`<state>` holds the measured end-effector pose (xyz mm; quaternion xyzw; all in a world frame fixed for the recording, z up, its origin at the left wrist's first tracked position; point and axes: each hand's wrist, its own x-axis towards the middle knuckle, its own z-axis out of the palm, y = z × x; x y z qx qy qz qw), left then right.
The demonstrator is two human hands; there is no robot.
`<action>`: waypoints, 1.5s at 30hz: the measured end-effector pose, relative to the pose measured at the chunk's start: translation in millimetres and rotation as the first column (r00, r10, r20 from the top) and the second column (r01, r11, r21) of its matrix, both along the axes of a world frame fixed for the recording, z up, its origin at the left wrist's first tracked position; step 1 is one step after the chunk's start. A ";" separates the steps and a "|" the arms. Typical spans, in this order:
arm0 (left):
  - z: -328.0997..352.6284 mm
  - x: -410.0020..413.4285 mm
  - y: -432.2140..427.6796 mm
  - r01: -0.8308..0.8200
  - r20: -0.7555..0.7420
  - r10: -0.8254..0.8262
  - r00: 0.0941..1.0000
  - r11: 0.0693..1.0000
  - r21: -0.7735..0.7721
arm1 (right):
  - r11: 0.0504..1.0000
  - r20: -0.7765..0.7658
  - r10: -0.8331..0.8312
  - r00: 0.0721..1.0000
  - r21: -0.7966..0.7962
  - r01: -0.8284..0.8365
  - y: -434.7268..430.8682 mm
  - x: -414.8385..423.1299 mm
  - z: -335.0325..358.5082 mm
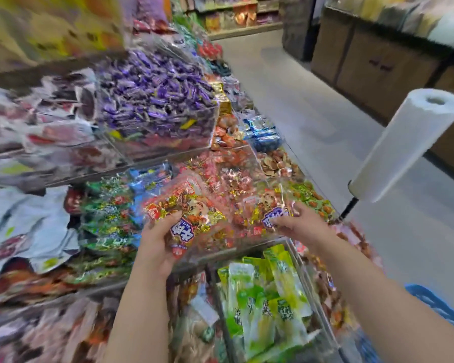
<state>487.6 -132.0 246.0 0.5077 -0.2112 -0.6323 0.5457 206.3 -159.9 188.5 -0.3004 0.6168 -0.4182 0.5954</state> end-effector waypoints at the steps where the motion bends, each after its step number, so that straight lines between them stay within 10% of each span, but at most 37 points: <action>1: 0.6 2.4 -4.1 0.003 0.001 -0.003 1.000 1.000 0.005 | 1.000 -0.057 0.006 0.998 -0.030 -0.008 -10.8 -0.3 7.3; 9: -1.8 2.4 -50.1 -0.052 0.000 0.052 0.999 0.999 0.005 | 0.995 0.032 -0.011 0.999 -0.103 0.014 -82.5 -6.3 32.7; 14: -5.1 -0.4 -80.4 -0.087 0.005 0.087 0.996 0.996 -0.003 | 0.983 -0.503 0.044 0.863 -0.132 -0.127 -124.3 -7.1 41.1; 20: -14.7 -3.1 -103.0 -0.066 -0.104 0.070 0.992 0.997 0.035 | 0.954 -0.488 -0.054 0.871 -0.283 -0.100 -168.4 11.0 36.5; 25: -22.9 -6.0 -115.5 -0.062 -0.090 0.065 0.994 0.997 0.038 | 0.760 -0.929 0.087 0.360 -0.172 -0.626 -193.0 36.6 25.2; 30: -30.5 -4.0 -121.3 -0.082 -0.081 0.084 0.993 0.996 0.035 | 0.612 -0.979 0.179 -0.099 0.190 -0.768 -212.4 68.2 17.4; 45: -40.9 8.3 -127.2 -0.055 -0.066 0.060 0.996 0.996 0.075 | 0.237 -0.867 0.347 -0.359 0.451 -0.861 -295.3 52.2 30.9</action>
